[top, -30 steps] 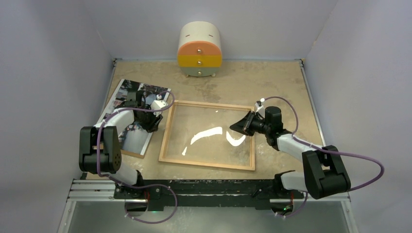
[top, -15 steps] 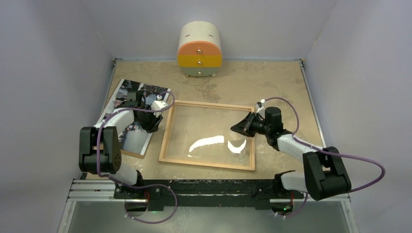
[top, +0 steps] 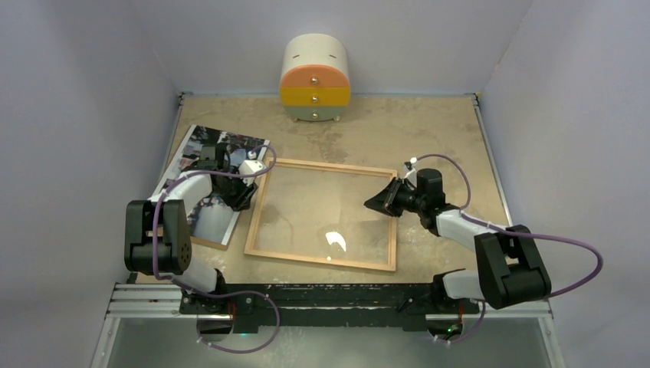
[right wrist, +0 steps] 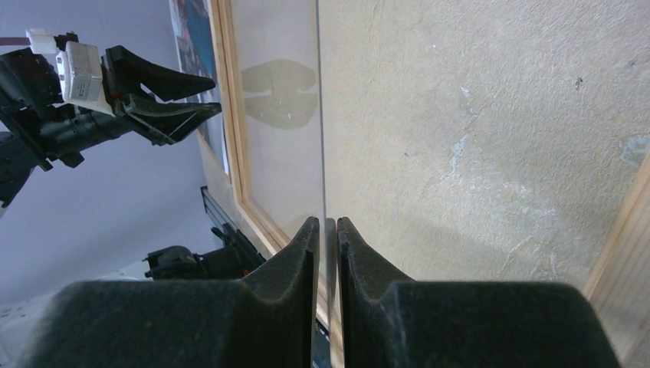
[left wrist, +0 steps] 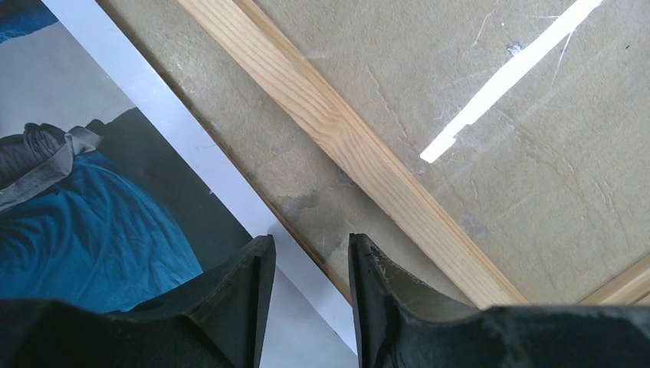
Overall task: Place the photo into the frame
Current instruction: Place the photo frame item in the photo frame.
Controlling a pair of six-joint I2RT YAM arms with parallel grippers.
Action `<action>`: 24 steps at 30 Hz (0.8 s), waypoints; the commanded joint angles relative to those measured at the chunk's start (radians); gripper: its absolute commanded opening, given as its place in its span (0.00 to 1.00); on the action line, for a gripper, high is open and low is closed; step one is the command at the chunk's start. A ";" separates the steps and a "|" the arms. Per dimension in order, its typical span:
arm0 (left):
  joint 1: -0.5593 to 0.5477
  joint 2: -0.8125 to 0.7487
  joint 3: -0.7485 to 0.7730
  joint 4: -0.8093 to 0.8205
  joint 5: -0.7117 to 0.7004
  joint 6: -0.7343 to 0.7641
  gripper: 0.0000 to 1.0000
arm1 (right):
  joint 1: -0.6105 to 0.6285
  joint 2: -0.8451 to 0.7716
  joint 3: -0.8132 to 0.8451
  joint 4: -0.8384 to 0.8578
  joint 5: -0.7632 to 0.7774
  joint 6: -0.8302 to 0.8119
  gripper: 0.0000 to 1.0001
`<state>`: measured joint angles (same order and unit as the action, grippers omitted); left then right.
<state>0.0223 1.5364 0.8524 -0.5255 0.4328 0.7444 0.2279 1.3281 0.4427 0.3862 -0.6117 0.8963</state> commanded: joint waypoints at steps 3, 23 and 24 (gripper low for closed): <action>-0.009 -0.027 -0.010 0.003 0.037 0.021 0.42 | 0.001 0.007 0.014 0.075 -0.005 0.011 0.17; -0.014 -0.033 -0.018 0.002 0.024 0.032 0.42 | 0.001 -0.037 0.091 -0.227 0.069 -0.141 0.51; -0.014 -0.032 -0.019 0.002 0.023 0.033 0.42 | 0.001 -0.044 0.093 -0.238 0.071 -0.145 0.51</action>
<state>0.0109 1.5364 0.8505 -0.5251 0.4351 0.7486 0.2283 1.3357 0.4942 0.2394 -0.5640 0.8005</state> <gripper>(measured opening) 0.424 0.505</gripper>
